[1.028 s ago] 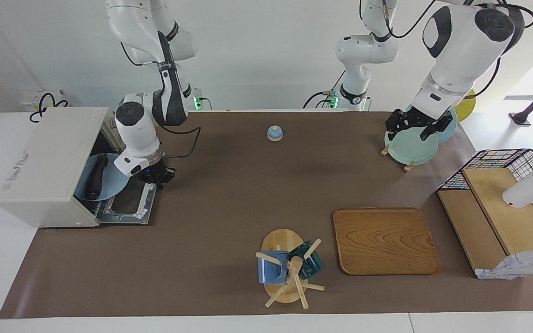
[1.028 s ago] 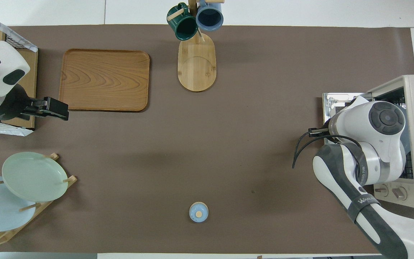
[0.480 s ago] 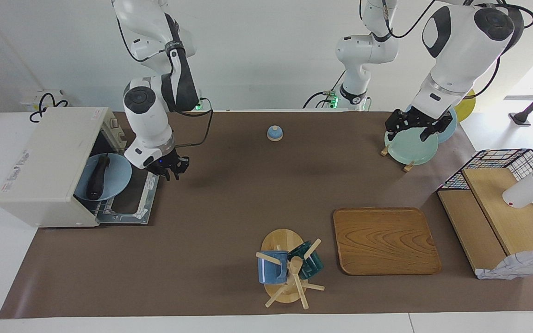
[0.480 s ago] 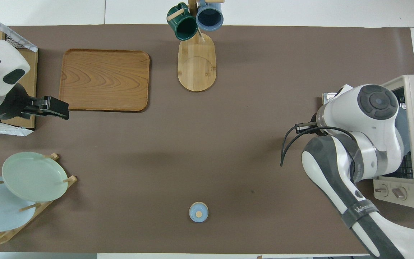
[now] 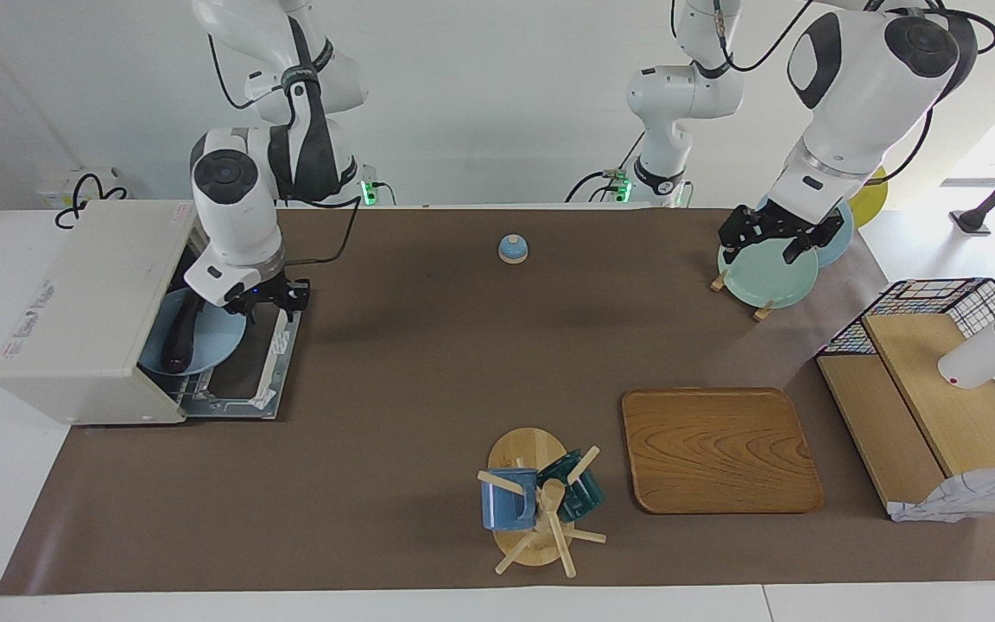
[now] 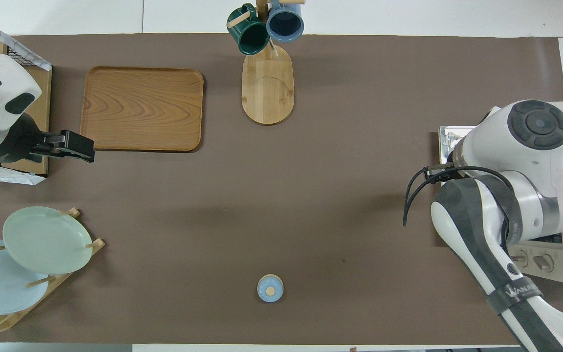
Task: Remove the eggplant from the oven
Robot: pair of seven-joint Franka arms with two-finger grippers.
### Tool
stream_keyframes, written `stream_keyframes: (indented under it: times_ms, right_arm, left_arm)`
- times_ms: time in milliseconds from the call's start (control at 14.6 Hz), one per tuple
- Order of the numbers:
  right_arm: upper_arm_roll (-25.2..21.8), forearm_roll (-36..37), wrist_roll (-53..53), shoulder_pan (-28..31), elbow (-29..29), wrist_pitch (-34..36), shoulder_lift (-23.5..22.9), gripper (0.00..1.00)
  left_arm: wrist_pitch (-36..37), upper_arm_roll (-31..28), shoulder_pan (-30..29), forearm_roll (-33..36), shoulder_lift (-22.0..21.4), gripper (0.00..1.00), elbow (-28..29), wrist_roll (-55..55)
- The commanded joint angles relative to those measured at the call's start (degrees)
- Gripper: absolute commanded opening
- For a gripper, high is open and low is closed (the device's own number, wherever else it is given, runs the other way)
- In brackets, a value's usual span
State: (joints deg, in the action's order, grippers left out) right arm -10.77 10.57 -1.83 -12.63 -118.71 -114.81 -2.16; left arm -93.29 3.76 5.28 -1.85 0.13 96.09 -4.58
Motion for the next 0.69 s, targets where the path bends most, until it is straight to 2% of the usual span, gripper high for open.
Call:
stream_keyframes:
  times_ms: [0, 206, 411, 480, 617]
  right_arm:
    - [0.3, 1.0, -2.3, 2.2, -2.9, -1.7, 1.5, 0.60]
    - [0.3, 1.0, -6.8, 4.5, -7.6, -9.1, 2.6, 0.60]
    - [0.3, 0.9, -7.0, 5.3, -10.2, -13.1, 3.2, 0.60]
    - [0.2, 0.9, -7.0, 5.4, -11.1, -13.4, 3.4, 0.53]
    - [0.2, 1.0, -7.0, 5.4, -12.5, -15.5, 3.9, 0.23]
  left_arm:
    - [-1.1, -0.3, 0.4, -0.6, -0.9, 1.00, 1.2, -0.7]
    - [-1.2, -0.2, 0.5, -0.6, -0.9, 1.00, 1.2, -0.8]
    - [-1.2, -0.2, 0.4, -0.6, -1.0, 1.00, 1.2, -0.8]
    - [-1.2, -0.1, 0.5, -0.7, -0.9, 1.00, 1.3, -0.8]
    - [-1.2, -0.1, 0.4, -0.7, -1.0, 1.00, 1.3, -0.8]
